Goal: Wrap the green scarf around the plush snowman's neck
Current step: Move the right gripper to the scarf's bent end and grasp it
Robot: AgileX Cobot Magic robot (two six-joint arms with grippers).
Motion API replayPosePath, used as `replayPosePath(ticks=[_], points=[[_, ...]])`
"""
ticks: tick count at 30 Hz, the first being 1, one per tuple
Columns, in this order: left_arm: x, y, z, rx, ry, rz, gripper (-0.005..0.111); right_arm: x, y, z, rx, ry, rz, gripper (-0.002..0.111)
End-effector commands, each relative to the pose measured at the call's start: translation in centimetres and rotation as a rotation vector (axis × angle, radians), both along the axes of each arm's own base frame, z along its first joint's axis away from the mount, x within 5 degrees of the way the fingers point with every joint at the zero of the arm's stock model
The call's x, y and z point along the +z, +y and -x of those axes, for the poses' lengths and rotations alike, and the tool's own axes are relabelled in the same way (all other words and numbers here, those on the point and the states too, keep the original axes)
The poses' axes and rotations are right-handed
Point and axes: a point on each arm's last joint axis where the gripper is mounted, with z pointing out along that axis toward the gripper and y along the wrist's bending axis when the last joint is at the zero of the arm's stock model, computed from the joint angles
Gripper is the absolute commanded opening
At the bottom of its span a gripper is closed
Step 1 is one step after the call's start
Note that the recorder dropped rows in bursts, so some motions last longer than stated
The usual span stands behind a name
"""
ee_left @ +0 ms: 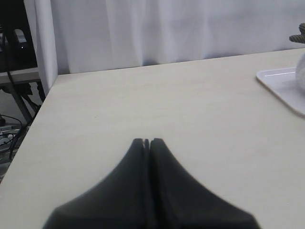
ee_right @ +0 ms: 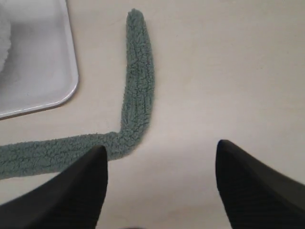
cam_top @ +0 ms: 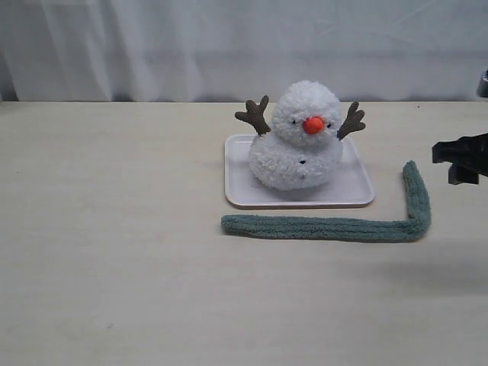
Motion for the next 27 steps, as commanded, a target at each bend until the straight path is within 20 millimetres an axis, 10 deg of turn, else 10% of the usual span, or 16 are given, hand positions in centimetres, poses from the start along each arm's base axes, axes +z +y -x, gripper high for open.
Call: replayPosePath(ticks=[1, 8, 16, 27], points=[[0.1, 0.0, 0.0, 0.001, -0.012, 0.005, 0.0, -3.4, 0.0, -4.7, 0.019, 0.041, -0.008, 0.062], [0.1, 0.0, 0.0, 0.001, -0.012, 0.005, 0.0, -8.7, -0.8, -11.5, 0.027, 0.102, -0.025, 0.062], [0.1, 0.0, 0.0, 0.001, -0.012, 0.005, 0.0, -12.7, -3.5, -12.5, 0.059, 0.246, -0.155, 0.062], [0.1, 0.0, 0.0, 0.001, -0.012, 0.005, 0.0, -13.0, -2.2, -12.2, 0.18, 0.29, -0.133, 0.004]])
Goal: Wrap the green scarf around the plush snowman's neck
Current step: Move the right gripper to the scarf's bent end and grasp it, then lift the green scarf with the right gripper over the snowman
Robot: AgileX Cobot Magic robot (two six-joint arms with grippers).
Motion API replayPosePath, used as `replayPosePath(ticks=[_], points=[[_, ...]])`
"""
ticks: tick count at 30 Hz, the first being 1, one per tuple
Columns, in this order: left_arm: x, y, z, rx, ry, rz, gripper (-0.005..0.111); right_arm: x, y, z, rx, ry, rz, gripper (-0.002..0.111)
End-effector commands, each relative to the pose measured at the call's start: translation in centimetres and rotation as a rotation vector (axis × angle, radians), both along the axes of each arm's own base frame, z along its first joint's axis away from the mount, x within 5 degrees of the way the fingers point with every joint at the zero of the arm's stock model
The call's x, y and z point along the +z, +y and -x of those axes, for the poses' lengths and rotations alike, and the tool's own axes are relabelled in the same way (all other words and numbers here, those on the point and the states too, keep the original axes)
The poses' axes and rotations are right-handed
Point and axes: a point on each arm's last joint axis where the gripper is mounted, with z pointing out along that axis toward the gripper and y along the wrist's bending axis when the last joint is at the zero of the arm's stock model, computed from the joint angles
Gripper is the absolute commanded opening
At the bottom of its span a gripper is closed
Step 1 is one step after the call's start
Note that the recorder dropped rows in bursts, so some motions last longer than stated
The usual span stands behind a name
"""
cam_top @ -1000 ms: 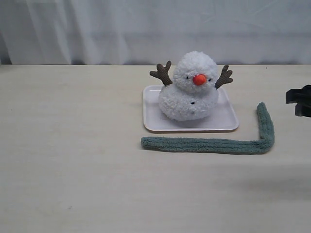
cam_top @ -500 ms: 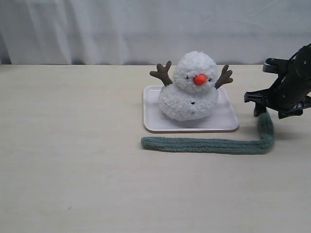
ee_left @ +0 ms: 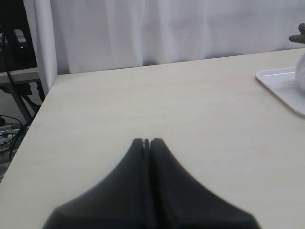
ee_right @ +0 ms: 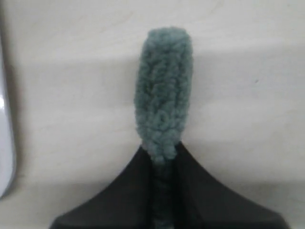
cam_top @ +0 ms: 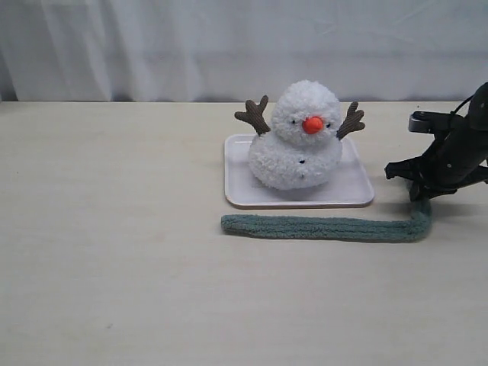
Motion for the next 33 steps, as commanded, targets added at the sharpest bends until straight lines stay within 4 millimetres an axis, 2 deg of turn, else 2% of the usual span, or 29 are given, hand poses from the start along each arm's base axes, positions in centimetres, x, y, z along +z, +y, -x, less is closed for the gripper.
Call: replayPosePath(ticks=[1, 6, 9, 16, 24, 29, 33], points=[[0.1, 0.0, 0.0, 0.001, -0.012, 0.005, 0.0, 0.4, 0.6, 0.4, 0.029, 0.022, -0.01, 0.004], [0.1, 0.0, 0.0, 0.001, -0.012, 0.005, 0.0, 3.7, 1.2, 0.6, 0.049, -0.046, -0.004, 0.004], [0.1, 0.0, 0.0, 0.001, -0.012, 0.005, 0.0, 6.5, 2.3, 1.2, 0.067, -0.136, 0.003, 0.004], [0.1, 0.0, 0.0, 0.001, -0.012, 0.005, 0.0, 13.4, 5.4, 4.2, 0.147, -0.278, 0.006, 0.004], [0.1, 0.0, 0.0, 0.001, -0.012, 0.005, 0.0, 22.5, 9.3, 10.3, 0.293, -0.442, -0.008, 0.004], [0.1, 0.0, 0.0, 0.001, -0.012, 0.005, 0.0, 28.5, 11.1, 15.7, 0.376, -0.655, -0.042, 0.004], [0.1, 0.0, 0.0, 0.001, -0.012, 0.005, 0.0, 32.1, 11.8, 19.7, 0.402, -0.817, -0.135, 0.004]])
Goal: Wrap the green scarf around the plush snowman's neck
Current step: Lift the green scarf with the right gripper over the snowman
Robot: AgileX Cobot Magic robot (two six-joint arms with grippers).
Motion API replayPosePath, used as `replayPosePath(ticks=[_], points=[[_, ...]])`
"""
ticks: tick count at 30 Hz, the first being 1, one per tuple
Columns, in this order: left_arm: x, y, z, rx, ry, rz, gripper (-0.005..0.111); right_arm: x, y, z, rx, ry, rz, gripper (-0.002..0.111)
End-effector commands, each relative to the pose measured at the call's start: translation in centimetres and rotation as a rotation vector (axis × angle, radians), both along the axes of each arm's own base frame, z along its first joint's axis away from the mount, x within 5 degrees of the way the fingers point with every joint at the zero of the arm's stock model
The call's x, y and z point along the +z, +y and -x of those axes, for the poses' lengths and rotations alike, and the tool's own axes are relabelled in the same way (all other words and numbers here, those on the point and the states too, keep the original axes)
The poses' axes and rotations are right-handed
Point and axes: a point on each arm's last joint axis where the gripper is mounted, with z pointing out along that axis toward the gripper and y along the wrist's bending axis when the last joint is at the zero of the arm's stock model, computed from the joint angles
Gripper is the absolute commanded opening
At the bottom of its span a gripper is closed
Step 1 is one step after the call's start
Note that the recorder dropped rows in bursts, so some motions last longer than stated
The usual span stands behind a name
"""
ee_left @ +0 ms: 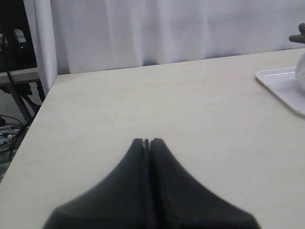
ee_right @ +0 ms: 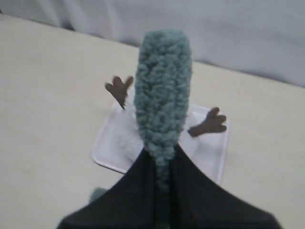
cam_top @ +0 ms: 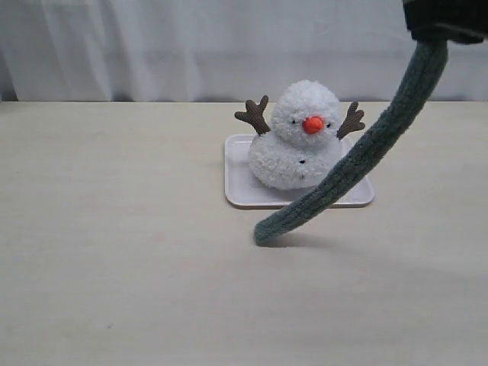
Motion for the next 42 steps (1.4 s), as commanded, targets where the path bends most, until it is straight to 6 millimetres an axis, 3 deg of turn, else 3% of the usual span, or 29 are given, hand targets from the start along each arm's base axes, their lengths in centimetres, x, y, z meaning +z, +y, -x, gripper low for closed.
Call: replayPosePath(ticks=[1, 4, 7, 10, 17, 28, 35, 42], points=[[0.1, 0.0, 0.0, 0.001, -0.012, 0.005, 0.0, 3.8, 0.7, 4.5, 0.069, -0.16, -0.111, 0.004], [0.1, 0.0, 0.0, 0.001, -0.012, 0.005, 0.0, 6.5, 1.6, 7.8, 0.156, -0.3, -0.256, 0.004], [0.1, 0.0, 0.0, 0.001, -0.012, 0.005, 0.0, 7.4, 2.4, 8.6, 0.207, -0.358, -0.327, 0.004], [0.1, 0.0, 0.0, 0.001, -0.012, 0.005, 0.0, 6.8, 3.8, 7.1, 0.236, -0.355, -0.323, 0.004], [0.1, 0.0, 0.0, 0.001, -0.012, 0.005, 0.0, 2.2, 6.9, -0.6, 0.191, -0.321, -0.239, 0.004], [0.1, 0.0, 0.0, 0.001, -0.012, 0.005, 0.0, -4.0, 9.2, -8.2, 0.102, -0.401, -0.15, 0.004], [0.1, 0.0, 0.0, 0.001, -0.012, 0.005, 0.0, -5.6, 9.6, -10.5, 0.009, -0.48, -0.207, 0.004], [0.1, 0.0, 0.0, 0.001, -0.012, 0.005, 0.0, -3.8, 10.2, -10.3, -0.041, -0.451, -0.403, 0.004]])
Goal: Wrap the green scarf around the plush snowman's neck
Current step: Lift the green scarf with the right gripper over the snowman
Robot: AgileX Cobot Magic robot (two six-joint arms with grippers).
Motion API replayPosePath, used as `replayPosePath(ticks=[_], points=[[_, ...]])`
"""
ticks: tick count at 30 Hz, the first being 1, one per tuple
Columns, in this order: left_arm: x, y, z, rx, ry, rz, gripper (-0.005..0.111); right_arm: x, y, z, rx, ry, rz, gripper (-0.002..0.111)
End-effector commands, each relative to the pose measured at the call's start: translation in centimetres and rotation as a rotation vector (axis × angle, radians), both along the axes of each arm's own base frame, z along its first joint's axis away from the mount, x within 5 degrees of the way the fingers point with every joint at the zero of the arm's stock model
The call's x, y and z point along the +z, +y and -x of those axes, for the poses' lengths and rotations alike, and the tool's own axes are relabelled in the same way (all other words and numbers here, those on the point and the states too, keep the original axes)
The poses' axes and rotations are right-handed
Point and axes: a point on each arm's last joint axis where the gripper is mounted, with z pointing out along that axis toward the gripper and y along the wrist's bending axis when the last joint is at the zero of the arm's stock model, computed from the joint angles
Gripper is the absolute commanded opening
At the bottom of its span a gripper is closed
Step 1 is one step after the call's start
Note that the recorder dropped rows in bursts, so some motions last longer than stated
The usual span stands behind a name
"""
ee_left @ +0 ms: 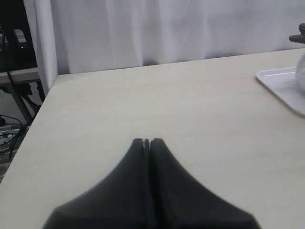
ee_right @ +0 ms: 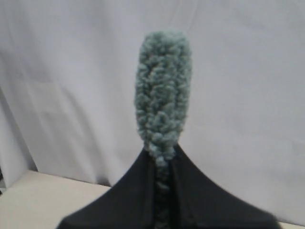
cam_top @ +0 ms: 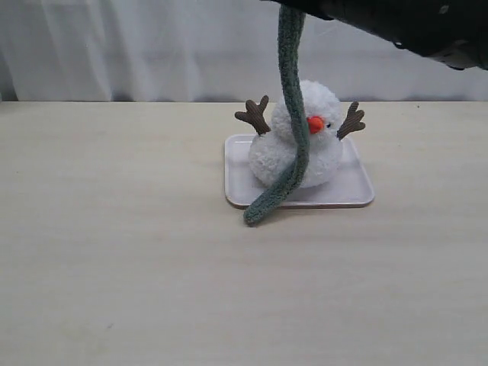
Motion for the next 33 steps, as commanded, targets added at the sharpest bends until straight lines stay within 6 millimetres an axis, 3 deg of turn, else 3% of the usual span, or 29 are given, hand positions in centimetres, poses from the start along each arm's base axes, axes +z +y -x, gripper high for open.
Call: replayPosePath(ticks=[1, 6, 12, 19, 33], points=[[0.1, 0.0, 0.0, 0.001, -0.012, 0.005, 0.0, 1.7, 0.8, 0.4, 0.009, -0.003, -0.139, 0.004], [0.1, 0.0, 0.0, 0.001, -0.012, 0.005, 0.0, 2.3, 2.2, 0.9, 0.066, -0.16, 0.06, 0.004], [0.1, 0.0, 0.0, 0.001, -0.012, 0.005, 0.0, 0.6, 1.9, -0.5, 0.049, -0.179, 0.174, 0.004], [0.1, 0.0, 0.0, 0.001, -0.012, 0.005, 0.0, -1.6, 0.3, -3.0, -0.022, -0.226, 0.294, 0.004], [0.1, 0.0, 0.0, 0.001, -0.012, 0.005, 0.0, -1.8, -3.7, -4.8, -0.142, -0.256, 0.334, 0.004]])
